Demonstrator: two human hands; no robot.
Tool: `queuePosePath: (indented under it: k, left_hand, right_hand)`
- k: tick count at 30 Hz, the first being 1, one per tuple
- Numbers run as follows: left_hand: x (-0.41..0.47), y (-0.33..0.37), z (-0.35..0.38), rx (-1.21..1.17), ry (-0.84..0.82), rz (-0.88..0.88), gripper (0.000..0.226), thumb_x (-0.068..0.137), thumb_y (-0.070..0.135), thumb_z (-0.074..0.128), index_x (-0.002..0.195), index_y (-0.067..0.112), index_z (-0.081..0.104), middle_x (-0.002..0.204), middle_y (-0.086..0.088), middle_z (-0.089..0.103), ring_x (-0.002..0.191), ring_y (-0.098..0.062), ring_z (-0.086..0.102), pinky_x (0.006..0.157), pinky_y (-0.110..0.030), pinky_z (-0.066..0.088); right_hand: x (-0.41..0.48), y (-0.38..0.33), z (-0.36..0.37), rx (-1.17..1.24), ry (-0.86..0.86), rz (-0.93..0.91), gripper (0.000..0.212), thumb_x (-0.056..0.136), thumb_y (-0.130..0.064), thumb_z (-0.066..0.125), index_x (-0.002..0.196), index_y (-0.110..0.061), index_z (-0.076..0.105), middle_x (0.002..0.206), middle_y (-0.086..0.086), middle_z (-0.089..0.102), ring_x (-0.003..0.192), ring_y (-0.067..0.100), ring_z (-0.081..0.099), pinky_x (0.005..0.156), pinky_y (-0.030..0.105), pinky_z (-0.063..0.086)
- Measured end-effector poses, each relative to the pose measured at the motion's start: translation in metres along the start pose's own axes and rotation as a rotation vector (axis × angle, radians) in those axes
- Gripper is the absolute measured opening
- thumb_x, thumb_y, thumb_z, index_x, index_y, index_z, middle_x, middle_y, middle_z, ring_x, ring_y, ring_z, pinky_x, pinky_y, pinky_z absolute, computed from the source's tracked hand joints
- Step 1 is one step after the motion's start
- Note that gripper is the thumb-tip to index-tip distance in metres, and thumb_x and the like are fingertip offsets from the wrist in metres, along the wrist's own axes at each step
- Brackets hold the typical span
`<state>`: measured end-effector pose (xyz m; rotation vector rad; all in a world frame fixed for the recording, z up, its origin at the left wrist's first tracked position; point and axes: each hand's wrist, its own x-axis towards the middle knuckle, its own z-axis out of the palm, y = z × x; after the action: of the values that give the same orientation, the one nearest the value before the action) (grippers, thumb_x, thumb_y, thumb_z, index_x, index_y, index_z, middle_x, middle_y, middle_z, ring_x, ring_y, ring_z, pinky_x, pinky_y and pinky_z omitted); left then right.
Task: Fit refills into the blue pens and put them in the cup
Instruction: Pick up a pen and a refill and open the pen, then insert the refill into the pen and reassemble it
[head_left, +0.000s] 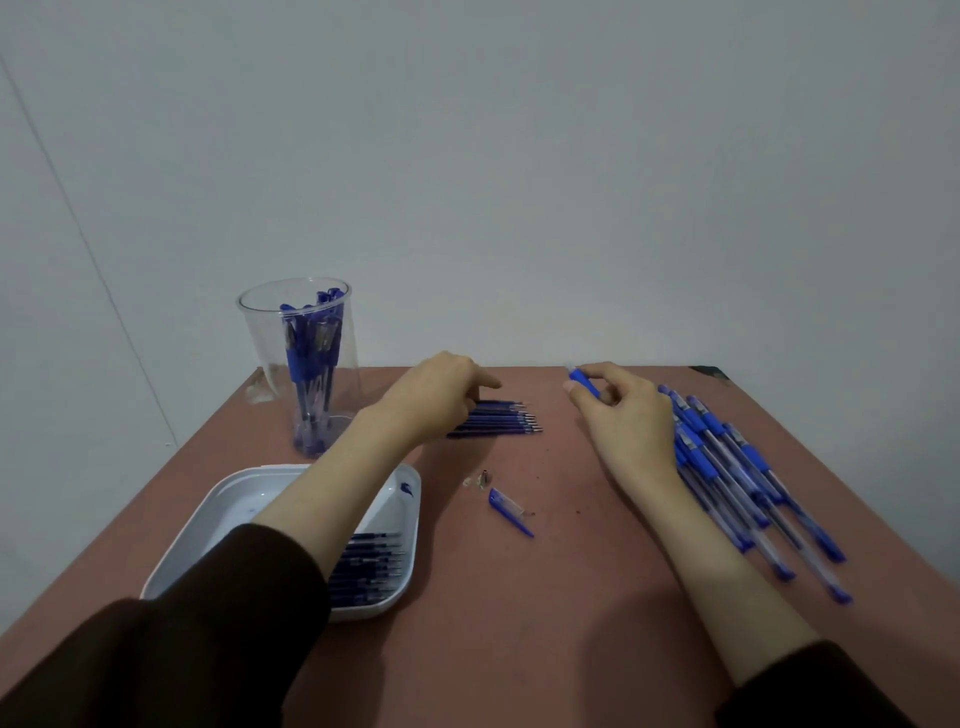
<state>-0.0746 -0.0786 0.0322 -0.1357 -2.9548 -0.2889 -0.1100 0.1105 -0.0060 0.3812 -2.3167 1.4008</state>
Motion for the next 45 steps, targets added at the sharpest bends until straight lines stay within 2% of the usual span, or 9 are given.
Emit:
queuePosePath:
  k: [4, 9, 15, 20, 27, 30, 32, 41, 45]
  left_hand:
    - [0.002, -0.007, 0.013, -0.034, -0.031, -0.015, 0.032, 0.082, 0.001, 0.062, 0.109, 0.014, 0.07, 0.105, -0.006, 0.071, 0.098, -0.022, 0.064, 0.086, -0.029, 0.049]
    - [0.001, -0.009, 0.02, -0.01, -0.029, -0.004, 0.032, 0.083, 0.005, 0.062, 0.11, 0.018, 0.071, 0.109, -0.006, 0.068, 0.098, -0.025, 0.061, 0.086, -0.034, 0.049]
    - [-0.001, -0.009, 0.021, -0.003, 0.012, -0.021, 0.029, 0.085, 0.011, 0.063, 0.113, 0.018, 0.069, 0.11, -0.006, 0.067, 0.099, -0.025, 0.061, 0.087, -0.037, 0.05]
    - [-0.011, -0.006, 0.014, -0.041, 0.052, -0.025, 0.027, 0.086, 0.013, 0.062, 0.111, 0.019, 0.069, 0.105, -0.007, 0.067, 0.096, -0.025, 0.061, 0.084, -0.037, 0.05]
    - [-0.077, -0.016, -0.021, -0.141, 0.084, -0.037, 0.015, 0.085, 0.013, 0.067, 0.097, 0.018, 0.075, 0.091, 0.0, 0.071, 0.071, -0.004, 0.058, 0.071, -0.015, 0.043]
    - [-0.113, -0.032, -0.034, -0.142, -0.011, -0.101, 0.013, 0.083, 0.014, 0.069, 0.092, 0.02, 0.076, 0.081, 0.01, 0.069, 0.066, 0.009, 0.056, 0.067, -0.004, 0.042]
    - [-0.129, -0.042, -0.037, -0.101, -0.121, -0.15, 0.014, 0.082, 0.017, 0.07, 0.095, 0.021, 0.076, 0.084, 0.011, 0.069, 0.068, 0.008, 0.056, 0.065, -0.001, 0.039]
    - [-0.142, -0.049, -0.035, -0.1, -0.21, -0.163, 0.013, 0.08, 0.014, 0.072, 0.092, 0.019, 0.074, 0.085, 0.006, 0.069, 0.075, -0.002, 0.059, 0.076, -0.016, 0.047]
    - [-0.138, -0.046, -0.035, -0.03, -0.224, -0.154, 0.023, 0.087, 0.012, 0.063, 0.107, 0.021, 0.069, 0.093, 0.002, 0.067, 0.085, -0.012, 0.059, 0.081, -0.023, 0.047]
  right_hand:
    - [0.0, -0.002, 0.002, -0.003, -0.014, -0.001, 0.007, 0.087, -0.029, 0.066, 0.09, -0.025, 0.07, 0.049, -0.009, 0.045, 0.06, 0.018, 0.054, 0.06, 0.029, 0.043]
    - [-0.003, -0.004, 0.005, 0.008, -0.032, -0.013, 0.01, 0.087, -0.031, 0.065, 0.093, -0.025, 0.071, 0.049, -0.012, 0.046, 0.068, 0.021, 0.062, 0.068, 0.035, 0.051]
    - [-0.005, -0.005, 0.006, -0.013, -0.041, -0.039, 0.015, 0.089, -0.029, 0.065, 0.099, -0.021, 0.072, 0.051, -0.013, 0.044, 0.054, 0.004, 0.045, 0.056, 0.023, 0.035]
    - [-0.01, -0.011, 0.008, -0.014, -0.075, -0.056, 0.016, 0.087, -0.03, 0.066, 0.1, -0.023, 0.073, 0.051, -0.014, 0.044, 0.054, 0.003, 0.045, 0.056, 0.023, 0.035]
    - [-0.044, -0.046, 0.022, -0.06, -0.294, -0.309, 0.022, 0.088, -0.018, 0.063, 0.106, -0.024, 0.073, 0.086, -0.006, 0.069, 0.077, 0.012, 0.058, 0.072, 0.028, 0.043]
    - [-0.057, -0.05, 0.033, -0.056, -0.331, -0.399, 0.025, 0.085, -0.014, 0.065, 0.107, -0.024, 0.073, 0.086, -0.006, 0.068, 0.078, 0.012, 0.058, 0.073, 0.025, 0.041]
    - [-0.062, -0.049, 0.036, -0.055, -0.355, -0.43, 0.025, 0.084, -0.014, 0.066, 0.106, -0.024, 0.073, 0.083, -0.012, 0.065, 0.075, 0.005, 0.054, 0.074, 0.024, 0.042]
    - [-0.064, -0.047, 0.034, -0.011, -0.377, -0.369, 0.022, 0.086, -0.017, 0.067, 0.105, -0.026, 0.073, 0.085, -0.02, 0.064, 0.071, -0.008, 0.054, 0.07, 0.015, 0.038]
    - [-0.062, -0.048, 0.032, -0.006, -0.349, -0.36, 0.02, 0.085, -0.017, 0.068, 0.104, -0.024, 0.074, 0.083, -0.019, 0.064, 0.07, -0.008, 0.054, 0.069, 0.016, 0.038]
